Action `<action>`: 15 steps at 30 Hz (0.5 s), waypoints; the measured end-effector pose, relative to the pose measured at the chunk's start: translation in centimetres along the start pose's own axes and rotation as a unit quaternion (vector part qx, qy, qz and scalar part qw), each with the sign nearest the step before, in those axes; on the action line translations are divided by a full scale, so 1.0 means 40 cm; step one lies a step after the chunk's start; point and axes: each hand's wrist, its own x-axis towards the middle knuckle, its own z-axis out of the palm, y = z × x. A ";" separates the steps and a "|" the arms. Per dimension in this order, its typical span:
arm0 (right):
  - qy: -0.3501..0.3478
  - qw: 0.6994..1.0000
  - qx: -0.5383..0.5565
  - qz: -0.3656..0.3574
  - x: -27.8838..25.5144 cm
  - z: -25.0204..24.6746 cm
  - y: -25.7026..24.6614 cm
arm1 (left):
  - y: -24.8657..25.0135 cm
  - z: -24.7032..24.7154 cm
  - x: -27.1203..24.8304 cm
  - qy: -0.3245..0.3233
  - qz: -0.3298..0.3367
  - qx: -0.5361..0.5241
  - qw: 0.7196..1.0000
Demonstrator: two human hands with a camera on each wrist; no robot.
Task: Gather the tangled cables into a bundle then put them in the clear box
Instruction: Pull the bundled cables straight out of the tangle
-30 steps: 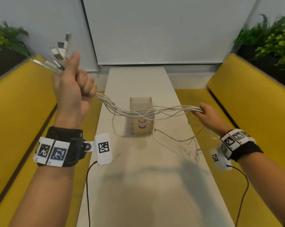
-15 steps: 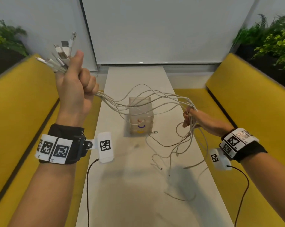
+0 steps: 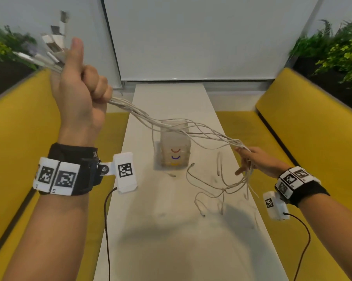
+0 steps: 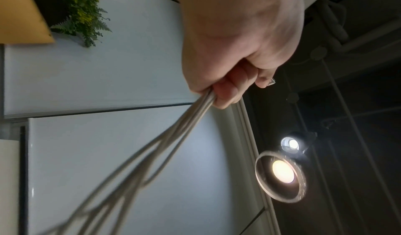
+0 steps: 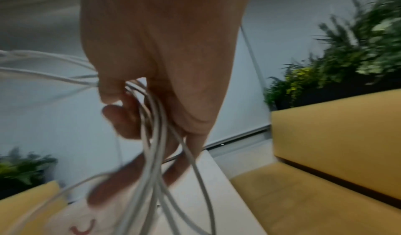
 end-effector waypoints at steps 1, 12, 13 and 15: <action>-0.007 0.999 -0.008 0.033 0.002 -0.009 0.017 | 0.010 -0.002 0.005 0.010 0.005 -0.009 1.000; 0.049 0.971 -0.216 0.088 0.014 -0.010 0.157 | -0.017 -0.005 0.015 0.006 -0.025 0.008 1.000; 0.051 0.971 -0.220 0.077 0.023 -0.007 0.143 | -0.036 0.006 0.004 -0.014 -0.039 0.011 0.999; 0.018 0.957 -0.277 0.079 0.042 -0.008 0.111 | -0.076 0.032 -0.021 -0.058 -0.068 0.003 0.996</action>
